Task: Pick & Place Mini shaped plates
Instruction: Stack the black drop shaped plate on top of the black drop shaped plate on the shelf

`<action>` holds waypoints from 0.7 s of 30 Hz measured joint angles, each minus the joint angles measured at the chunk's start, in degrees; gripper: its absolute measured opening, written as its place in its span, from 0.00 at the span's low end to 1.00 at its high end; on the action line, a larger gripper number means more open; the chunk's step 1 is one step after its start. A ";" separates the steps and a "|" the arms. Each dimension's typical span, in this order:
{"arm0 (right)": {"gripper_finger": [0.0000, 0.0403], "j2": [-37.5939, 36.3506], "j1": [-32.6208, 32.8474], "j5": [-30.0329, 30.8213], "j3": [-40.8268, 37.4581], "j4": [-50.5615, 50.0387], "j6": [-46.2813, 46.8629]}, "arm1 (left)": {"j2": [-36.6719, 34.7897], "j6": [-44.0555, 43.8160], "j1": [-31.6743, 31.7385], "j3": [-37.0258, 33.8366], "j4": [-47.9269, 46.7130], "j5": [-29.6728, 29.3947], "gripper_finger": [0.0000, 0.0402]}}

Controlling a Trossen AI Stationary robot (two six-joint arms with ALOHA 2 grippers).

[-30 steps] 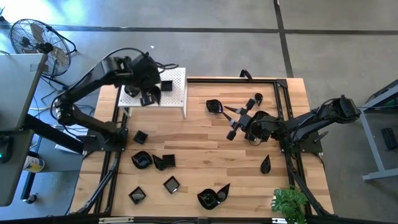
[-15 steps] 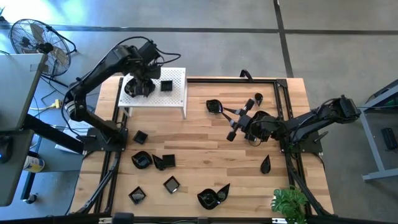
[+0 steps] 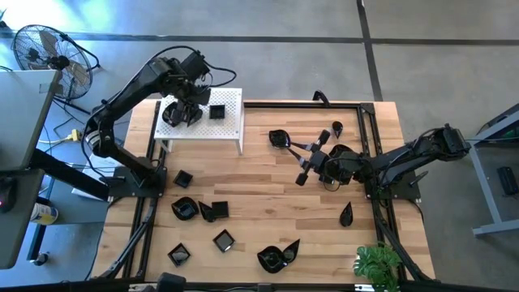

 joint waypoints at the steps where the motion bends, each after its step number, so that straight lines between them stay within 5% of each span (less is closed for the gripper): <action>1: 0.18 0.00 0.00 -0.01 0.00 -0.02 0.00 | 0.40 0.22 0.02 -0.02 -0.02 0.10 0.00; 21: 0.18 0.00 0.00 -0.08 0.00 -0.85 -0.20 | 3.73 1.14 0.00 -0.04 -0.13 0.42 0.00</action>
